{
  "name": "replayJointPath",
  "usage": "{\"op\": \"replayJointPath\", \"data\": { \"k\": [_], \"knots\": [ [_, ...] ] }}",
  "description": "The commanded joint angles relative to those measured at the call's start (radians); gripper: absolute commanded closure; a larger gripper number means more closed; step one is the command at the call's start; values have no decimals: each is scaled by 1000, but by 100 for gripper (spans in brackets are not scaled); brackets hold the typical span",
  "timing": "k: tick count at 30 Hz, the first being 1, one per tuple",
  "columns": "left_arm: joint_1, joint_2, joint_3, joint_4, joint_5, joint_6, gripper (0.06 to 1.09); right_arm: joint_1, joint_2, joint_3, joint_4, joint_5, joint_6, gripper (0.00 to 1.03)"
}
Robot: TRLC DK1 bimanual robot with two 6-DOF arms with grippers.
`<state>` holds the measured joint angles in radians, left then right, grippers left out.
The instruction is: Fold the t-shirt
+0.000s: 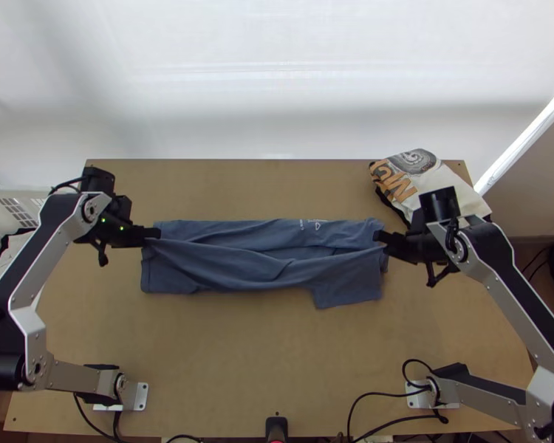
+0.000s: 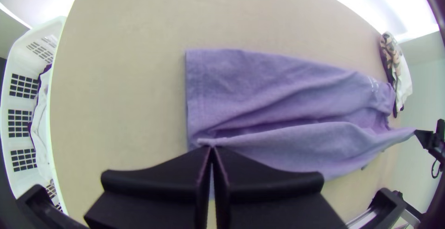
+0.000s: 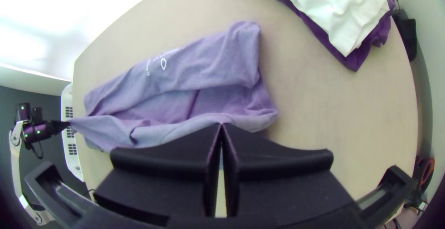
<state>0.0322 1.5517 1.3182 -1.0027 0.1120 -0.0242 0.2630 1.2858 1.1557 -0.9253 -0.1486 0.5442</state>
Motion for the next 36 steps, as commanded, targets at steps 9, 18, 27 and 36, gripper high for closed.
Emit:
{"op": "replayJointPath", "data": {
  "k": [9, 18, 27, 36],
  "knots": [
    [8, 186, 237, 1, -21, -95, 104, -47, 218, 151, 71, 34, -9, 100],
    [8, 318, 352, -19, -46, -100, 104, -62, 372, 259, 97, 46, -10, 100],
    [40, 400, 331, 30, -63, -125, 104, -84, 478, 277, 177, 86, -7, 100],
    [6, 378, 296, 73, -61, -143, 71, -88, 515, 289, 241, 107, 34, 4]
  ]
}}
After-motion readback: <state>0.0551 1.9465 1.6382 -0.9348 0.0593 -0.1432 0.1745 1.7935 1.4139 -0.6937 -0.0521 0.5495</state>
